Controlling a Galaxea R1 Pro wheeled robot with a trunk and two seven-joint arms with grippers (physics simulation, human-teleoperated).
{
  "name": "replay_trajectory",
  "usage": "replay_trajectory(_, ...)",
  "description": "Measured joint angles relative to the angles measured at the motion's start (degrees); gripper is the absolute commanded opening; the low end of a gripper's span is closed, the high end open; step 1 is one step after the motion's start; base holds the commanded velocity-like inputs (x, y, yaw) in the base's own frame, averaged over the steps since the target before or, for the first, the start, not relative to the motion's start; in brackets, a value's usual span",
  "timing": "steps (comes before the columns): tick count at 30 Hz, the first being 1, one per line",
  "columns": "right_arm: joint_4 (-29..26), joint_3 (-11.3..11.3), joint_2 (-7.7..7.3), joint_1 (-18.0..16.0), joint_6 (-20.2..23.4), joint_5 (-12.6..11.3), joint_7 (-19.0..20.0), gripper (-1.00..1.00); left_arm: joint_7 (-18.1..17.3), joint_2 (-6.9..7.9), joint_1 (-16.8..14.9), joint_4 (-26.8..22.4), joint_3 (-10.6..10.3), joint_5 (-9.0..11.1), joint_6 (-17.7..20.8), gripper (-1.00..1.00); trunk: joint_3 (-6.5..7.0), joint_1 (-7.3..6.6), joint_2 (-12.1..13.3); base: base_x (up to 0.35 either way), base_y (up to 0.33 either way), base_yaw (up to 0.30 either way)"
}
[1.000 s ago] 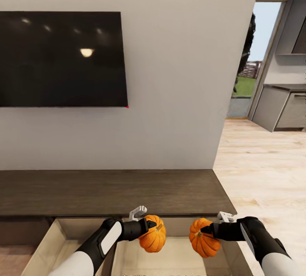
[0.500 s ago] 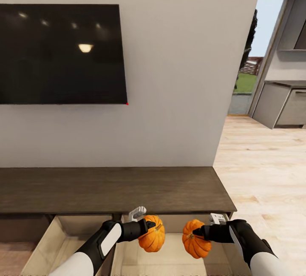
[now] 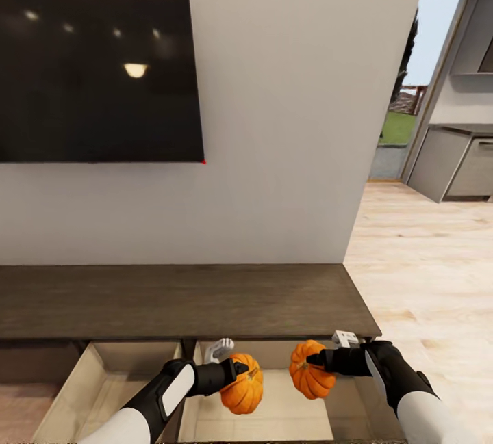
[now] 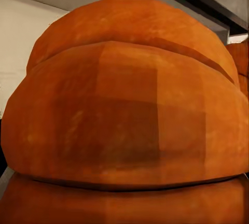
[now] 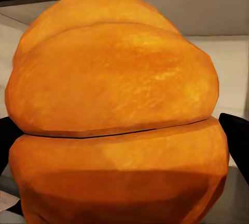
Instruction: Place each of the two pumpkins and all three candles from the living room inside a cabinet in the living room (use any cabinet), then make sure every cabinet is closed, and position the cauldron so it is next to a table in the living room.
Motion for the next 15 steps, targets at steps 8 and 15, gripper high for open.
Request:
replay_trajectory(8, 2.1, 0.2, 0.29, 0.0, 0.2, 0.1, -0.3, -1.0, 0.5, -0.17, -0.9, 0.2, 0.1, -4.6, -6.9, -1.0, -0.74, 0.0, 0.0, 0.0, 0.0, 0.0)
replay_trajectory(15, 3.6, 0.0, 0.48, -0.5, -0.1, 0.1, -0.4, -1.0, 0.9, -0.16, -1.8, 1.3, 0.3, -4.7, -4.7, -1.0, -1.39, 0.0, 0.0, 0.0, 0.0, 0.0)
